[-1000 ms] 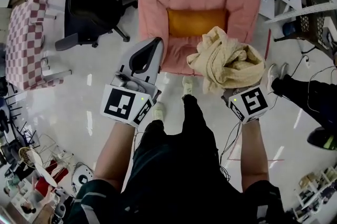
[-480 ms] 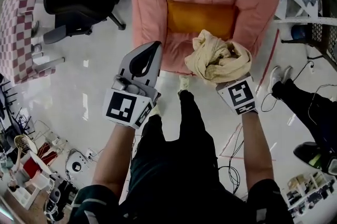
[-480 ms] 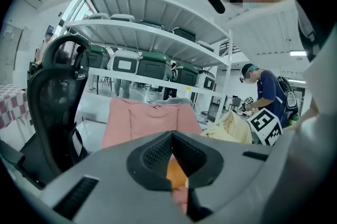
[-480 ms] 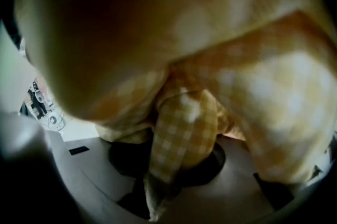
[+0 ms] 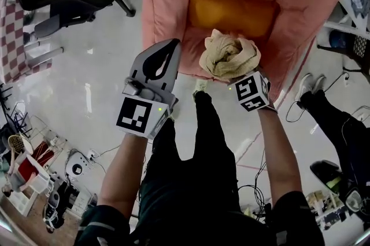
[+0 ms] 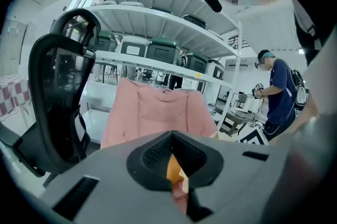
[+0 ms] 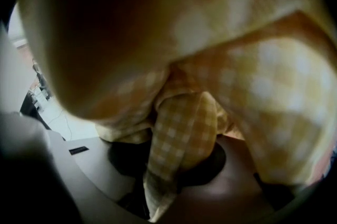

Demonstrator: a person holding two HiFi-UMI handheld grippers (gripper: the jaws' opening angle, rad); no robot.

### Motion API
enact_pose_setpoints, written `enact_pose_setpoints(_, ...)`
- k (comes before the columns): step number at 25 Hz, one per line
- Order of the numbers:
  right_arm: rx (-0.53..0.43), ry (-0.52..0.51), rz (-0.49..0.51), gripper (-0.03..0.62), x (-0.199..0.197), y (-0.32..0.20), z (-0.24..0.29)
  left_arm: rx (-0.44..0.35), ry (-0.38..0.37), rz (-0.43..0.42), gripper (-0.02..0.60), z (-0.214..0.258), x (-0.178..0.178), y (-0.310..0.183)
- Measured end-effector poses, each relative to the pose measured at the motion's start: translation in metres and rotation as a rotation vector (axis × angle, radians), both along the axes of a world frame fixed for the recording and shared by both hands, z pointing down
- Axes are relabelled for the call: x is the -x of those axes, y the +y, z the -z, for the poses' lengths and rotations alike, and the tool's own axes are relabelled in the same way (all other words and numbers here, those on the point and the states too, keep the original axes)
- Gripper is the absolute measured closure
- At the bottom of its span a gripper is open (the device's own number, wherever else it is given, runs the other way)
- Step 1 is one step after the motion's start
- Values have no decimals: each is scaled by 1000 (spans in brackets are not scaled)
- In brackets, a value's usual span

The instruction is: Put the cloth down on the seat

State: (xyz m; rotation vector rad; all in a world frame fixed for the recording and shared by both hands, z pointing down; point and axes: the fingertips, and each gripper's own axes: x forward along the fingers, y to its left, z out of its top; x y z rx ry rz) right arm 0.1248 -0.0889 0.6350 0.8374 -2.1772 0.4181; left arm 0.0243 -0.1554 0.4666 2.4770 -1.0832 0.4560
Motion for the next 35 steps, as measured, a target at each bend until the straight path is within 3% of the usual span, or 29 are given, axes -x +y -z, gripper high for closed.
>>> enact_pose_setpoints(11, 97, 272, 220, 449, 44, -7, -123, 55, -40, 50, 575, -47, 32, -4)
enact_pose_setpoints(17, 131, 361, 303, 417, 60, -8, -167, 80, -42, 70, 575, -61, 41, -6)
enact_pose_setpoints(20, 163, 368, 319, 365, 65, -7, -180, 81, -41, 76, 575, -65, 44, -5)
enact_pose_setpoints(22, 177, 357, 320, 331, 67, -6, -180, 82, -41, 78, 575, -64, 46, -3)
enact_pose_setpoints(31, 151, 306, 231, 332, 64, -17, -135, 68, -37, 66, 575, -50, 55, 3)
enact_pose_setpoints(35, 123, 255, 118, 430, 58, -20, -94, 59, -6, 69, 575, -33, 56, 7)
